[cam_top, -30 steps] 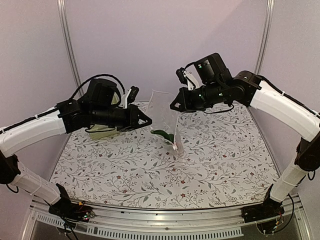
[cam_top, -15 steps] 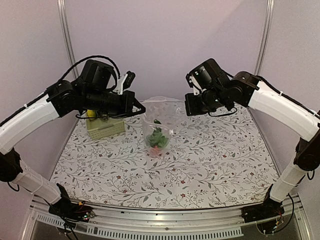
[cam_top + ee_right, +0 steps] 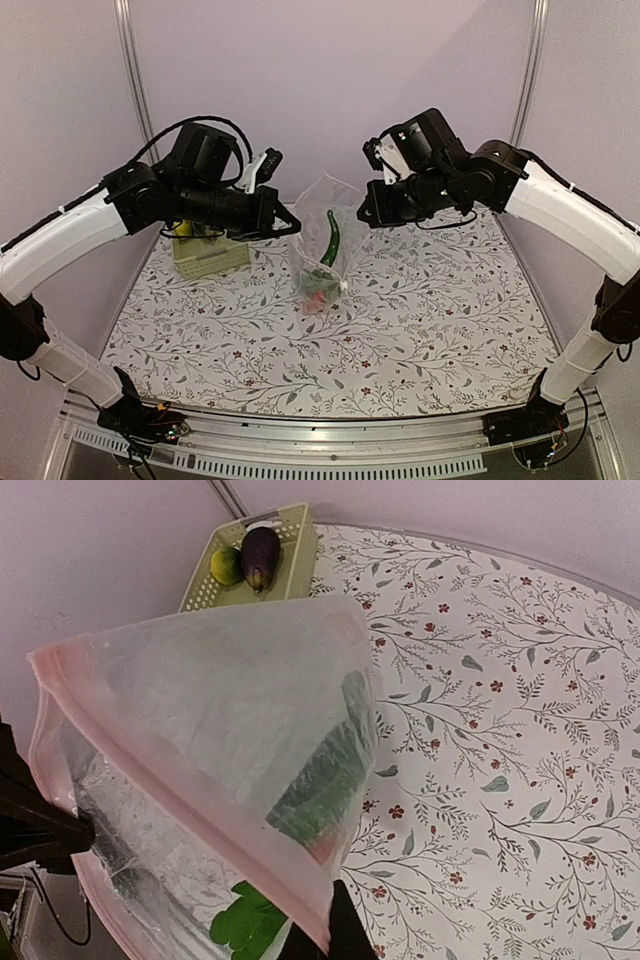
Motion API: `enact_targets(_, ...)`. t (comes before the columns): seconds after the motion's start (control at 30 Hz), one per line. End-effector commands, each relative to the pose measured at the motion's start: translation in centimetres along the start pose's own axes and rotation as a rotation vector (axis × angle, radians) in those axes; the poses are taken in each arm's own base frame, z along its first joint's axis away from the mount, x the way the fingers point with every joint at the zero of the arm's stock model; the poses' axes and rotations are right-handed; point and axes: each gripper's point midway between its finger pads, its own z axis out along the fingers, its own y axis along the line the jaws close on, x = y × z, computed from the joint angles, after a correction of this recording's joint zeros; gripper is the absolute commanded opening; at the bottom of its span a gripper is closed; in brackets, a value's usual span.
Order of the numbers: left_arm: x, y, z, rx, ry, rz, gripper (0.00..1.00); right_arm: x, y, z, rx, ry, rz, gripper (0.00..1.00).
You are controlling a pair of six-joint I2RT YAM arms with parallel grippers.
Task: Place the food in the zip-top bag and seal the zipper
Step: Adjust the zipper food storage bag at the center of the board.
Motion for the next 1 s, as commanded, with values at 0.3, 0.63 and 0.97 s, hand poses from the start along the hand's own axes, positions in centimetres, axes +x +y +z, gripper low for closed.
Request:
enact_targets(0.3,-1.1,-0.2,0.5,0.086,-0.052,-0.040,0.14,-1.8,3.3,-4.1,-0.215,-0.081,0.027,0.00)
enact_targets(0.63,-1.8,2.1,-2.0,0.021,-0.114,-0.047,0.83,-1.4,2.8,-3.9,-0.193,-0.080,0.030,0.00)
enact_targets(0.97,-3.5,9.8,-6.9,-0.248,-0.211,-0.044,0.99,-1.0,2.8,-4.1,-0.204,-0.071,0.010,0.00)
